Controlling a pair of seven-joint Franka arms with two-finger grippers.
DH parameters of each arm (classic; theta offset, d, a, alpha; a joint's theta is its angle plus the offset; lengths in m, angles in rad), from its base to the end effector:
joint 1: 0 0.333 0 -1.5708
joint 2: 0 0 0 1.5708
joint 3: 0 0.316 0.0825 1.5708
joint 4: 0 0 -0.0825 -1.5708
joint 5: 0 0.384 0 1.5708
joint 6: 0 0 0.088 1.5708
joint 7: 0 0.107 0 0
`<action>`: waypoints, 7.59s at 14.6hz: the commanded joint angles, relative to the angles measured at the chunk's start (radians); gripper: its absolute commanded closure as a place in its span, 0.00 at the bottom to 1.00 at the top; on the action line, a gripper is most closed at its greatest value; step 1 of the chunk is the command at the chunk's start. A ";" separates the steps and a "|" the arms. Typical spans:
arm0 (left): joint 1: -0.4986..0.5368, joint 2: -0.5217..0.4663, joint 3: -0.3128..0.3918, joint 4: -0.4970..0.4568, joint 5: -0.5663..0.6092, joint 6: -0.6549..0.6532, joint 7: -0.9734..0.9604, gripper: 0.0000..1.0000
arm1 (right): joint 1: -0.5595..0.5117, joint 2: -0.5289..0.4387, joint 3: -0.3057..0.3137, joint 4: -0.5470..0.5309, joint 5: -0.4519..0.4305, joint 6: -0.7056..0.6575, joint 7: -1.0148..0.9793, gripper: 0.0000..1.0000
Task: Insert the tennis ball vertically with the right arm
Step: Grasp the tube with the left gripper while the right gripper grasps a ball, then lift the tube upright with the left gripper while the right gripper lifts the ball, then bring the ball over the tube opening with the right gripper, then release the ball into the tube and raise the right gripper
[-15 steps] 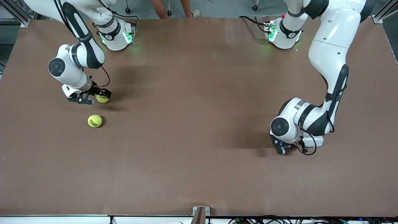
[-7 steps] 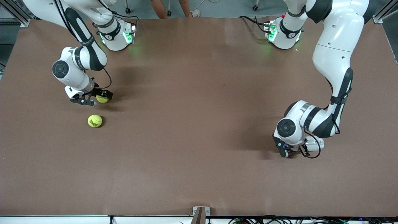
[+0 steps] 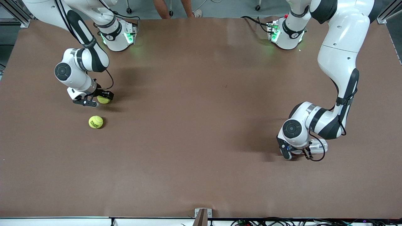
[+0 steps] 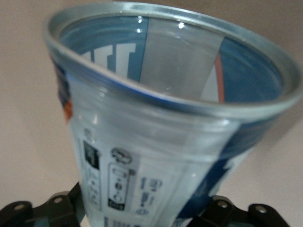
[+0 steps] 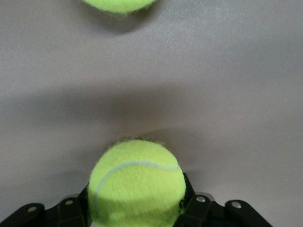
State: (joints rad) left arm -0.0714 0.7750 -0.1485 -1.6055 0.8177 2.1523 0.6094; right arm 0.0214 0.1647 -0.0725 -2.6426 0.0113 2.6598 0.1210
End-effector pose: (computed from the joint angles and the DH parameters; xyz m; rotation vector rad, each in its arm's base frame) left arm 0.6681 -0.1071 0.1662 -2.0774 1.6326 0.3897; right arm 0.4079 -0.0226 0.1769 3.1077 -0.2842 -0.2292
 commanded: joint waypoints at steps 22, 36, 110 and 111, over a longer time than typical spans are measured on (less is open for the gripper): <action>0.042 -0.075 -0.193 0.052 -0.376 -0.008 0.251 0.37 | 0.060 -0.128 0.013 0.367 0.073 -0.618 0.230 1.00; 0.007 0.007 -0.408 0.090 -0.816 0.397 0.250 0.36 | 0.225 -0.070 0.013 0.699 0.292 -0.808 0.675 1.00; -0.137 0.353 -0.603 -0.111 -0.853 1.399 0.046 0.23 | 0.189 0.138 0.000 0.961 0.142 -0.916 0.351 0.00; -0.136 0.353 -0.603 -0.114 -0.853 1.399 0.044 0.23 | 0.168 0.112 0.000 0.901 0.139 -0.873 0.283 0.00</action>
State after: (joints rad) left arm -0.2204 1.1252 -0.7479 -1.6777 -0.0399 3.5645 0.6470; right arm 0.2239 0.3898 -0.0863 -1.5582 0.1814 1.6979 0.5161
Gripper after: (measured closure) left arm 0.225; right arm 0.000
